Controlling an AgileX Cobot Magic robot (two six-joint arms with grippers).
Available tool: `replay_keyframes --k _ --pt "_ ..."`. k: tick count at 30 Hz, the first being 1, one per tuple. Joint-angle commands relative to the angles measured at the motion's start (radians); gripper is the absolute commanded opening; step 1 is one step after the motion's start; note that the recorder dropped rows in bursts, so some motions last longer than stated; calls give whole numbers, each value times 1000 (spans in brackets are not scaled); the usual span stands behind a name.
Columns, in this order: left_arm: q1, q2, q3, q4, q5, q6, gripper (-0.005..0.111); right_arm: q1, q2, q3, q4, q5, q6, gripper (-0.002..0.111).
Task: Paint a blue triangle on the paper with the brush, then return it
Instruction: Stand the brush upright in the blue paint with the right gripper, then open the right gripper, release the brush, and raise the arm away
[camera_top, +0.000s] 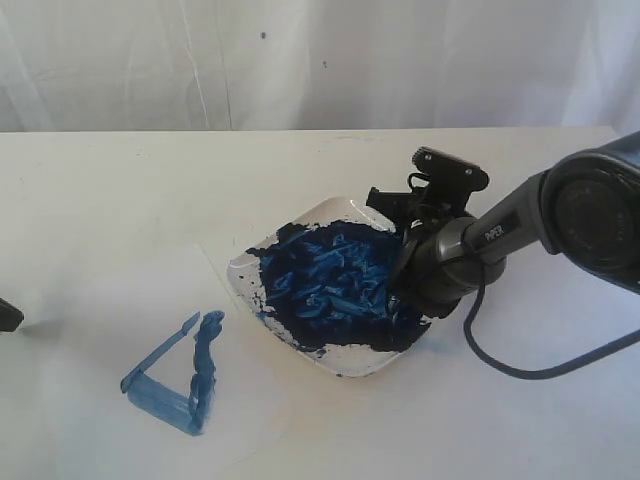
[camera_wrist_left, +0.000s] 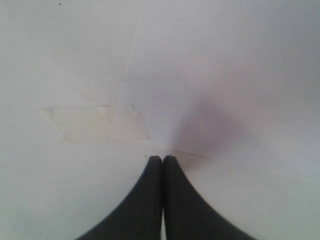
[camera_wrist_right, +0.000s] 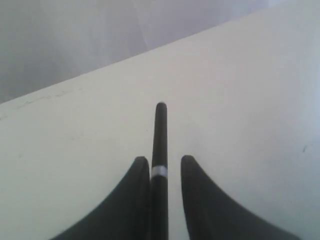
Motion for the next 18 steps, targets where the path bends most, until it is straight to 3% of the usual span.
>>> replay_keyframes --k 1,4,9,11,14,18 --pt "2 0 -1 -11 17 -4 0 2 -62 -3 6 -54 -4 22" --pt "2 0 -1 -11 17 -7 0 2 -144 9 6 -15 -22 22" --pt "2 0 -1 -13 13 -4 0 2 -326 74 60 85 -248 21" --pt "2 -5 -2 -27 -7 -8 0 2 -428 131 80 133 -353 15" --pt "13 -64 -2 -121 -40 -12 0 2 -601 222 100 159 -446 1" --pt "48 -201 -2 -293 -38 8 0 2 -810 344 127 182 -524 0"
